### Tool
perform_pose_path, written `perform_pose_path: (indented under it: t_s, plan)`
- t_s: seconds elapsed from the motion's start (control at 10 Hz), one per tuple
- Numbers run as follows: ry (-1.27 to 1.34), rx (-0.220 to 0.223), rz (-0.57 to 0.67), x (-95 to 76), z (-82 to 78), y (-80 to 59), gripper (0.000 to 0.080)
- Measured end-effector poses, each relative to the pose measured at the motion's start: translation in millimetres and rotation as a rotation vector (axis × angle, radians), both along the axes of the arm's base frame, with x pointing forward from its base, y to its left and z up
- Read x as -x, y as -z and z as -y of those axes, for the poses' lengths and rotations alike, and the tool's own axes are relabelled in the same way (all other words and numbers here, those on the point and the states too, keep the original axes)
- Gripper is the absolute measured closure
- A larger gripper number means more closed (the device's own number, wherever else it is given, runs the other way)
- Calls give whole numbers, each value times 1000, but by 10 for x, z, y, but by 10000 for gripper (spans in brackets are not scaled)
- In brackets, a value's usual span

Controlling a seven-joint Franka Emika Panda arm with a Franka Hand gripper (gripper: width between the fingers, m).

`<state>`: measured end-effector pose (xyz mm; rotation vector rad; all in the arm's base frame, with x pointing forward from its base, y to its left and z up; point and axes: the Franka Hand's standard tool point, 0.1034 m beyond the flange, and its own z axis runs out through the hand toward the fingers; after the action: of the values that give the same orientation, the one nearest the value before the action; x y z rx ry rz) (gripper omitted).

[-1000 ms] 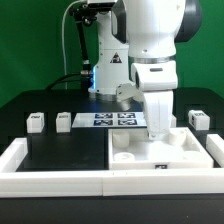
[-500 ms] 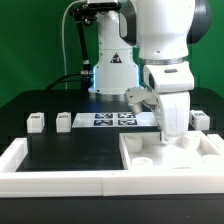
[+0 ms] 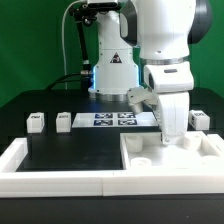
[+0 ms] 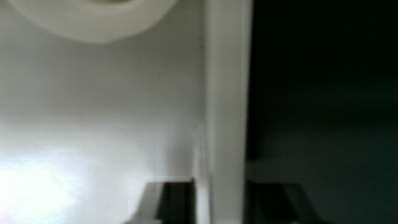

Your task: Assemble square table

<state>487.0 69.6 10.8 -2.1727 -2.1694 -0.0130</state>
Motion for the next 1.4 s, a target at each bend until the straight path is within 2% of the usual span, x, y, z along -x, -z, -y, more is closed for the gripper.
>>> perform_pose_path:
  t_s: [0.1, 0.2, 0.3, 0.4, 0.5, 0.8, 1.0, 1.2, 1.3, 1.4]
  plan:
    - [1, 0, 0, 0, 4, 1, 490]
    - [1, 0, 0, 0, 6, 1, 288]
    - [1, 0, 0, 0, 8, 1, 195]
    - [2, 0, 0, 0, 10, 2, 195]
    - [2, 0, 0, 0, 11, 2, 157]
    - [55, 4, 9, 31, 55, -42, 150]
    - [195, 9, 44, 129, 44, -233, 150]
    - [349, 17, 58, 229, -89, -435, 150]
    - [414, 18, 62, 251, -181, -502, 150]
    - [408, 17, 65, 245, -199, -506, 150]
